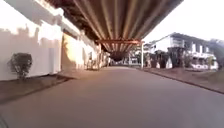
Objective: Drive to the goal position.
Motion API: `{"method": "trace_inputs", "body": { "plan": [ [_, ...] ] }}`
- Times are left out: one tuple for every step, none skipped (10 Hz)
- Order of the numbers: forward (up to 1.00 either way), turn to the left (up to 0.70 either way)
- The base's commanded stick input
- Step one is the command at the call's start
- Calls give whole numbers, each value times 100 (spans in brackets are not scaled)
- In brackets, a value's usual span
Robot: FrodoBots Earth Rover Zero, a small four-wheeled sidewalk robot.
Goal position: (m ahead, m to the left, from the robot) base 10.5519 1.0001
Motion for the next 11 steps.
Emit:
{"method": "trace_inputs", "body": {
  "plan": [
    [70, 0],
    [70, 0],
    [70, 0],
    [70, 0],
    [70, 0],
    [70, 0],
    [70, 0],
    [70, 0],
    [70, 0],
    [70, 0],
    [70, 0]
  ]
}}
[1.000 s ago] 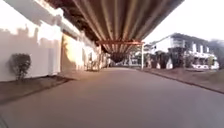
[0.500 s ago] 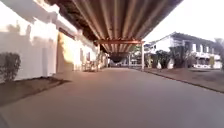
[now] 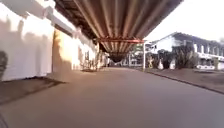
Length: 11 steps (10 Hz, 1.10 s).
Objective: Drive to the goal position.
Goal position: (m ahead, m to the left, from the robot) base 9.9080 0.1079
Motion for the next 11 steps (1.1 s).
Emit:
{"method": "trace_inputs", "body": {
  "plan": [
    [70, 0],
    [70, 0],
    [70, 0],
    [70, 0],
    [70, 0],
    [70, 0],
    [70, 0],
    [70, 0],
    [70, 0],
    [70, 0],
    [70, 0]
  ]
}}
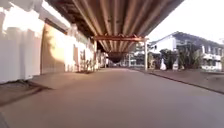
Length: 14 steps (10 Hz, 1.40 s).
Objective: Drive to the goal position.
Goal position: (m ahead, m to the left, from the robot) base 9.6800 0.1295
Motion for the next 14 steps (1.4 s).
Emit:
{"method": "trace_inputs", "body": {
  "plan": [
    [70, 0],
    [70, 0],
    [70, 0],
    [70, 0],
    [70, 0],
    [70, 0],
    [70, 0],
    [70, 0],
    [70, 0],
    [70, 0],
    [70, 0],
    [70, 0],
    [70, 0],
    [70, 0]
  ]
}}
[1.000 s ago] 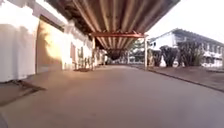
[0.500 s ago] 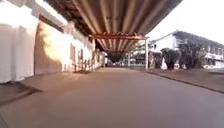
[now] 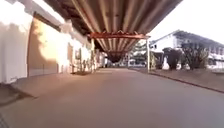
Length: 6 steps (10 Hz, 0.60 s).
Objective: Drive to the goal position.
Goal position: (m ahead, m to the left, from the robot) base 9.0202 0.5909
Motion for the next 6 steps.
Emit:
{"method": "trace_inputs", "body": {
  "plan": [
    [70, 0],
    [70, 0],
    [70, 0],
    [70, 0],
    [70, 0],
    [70, 0]
  ]
}}
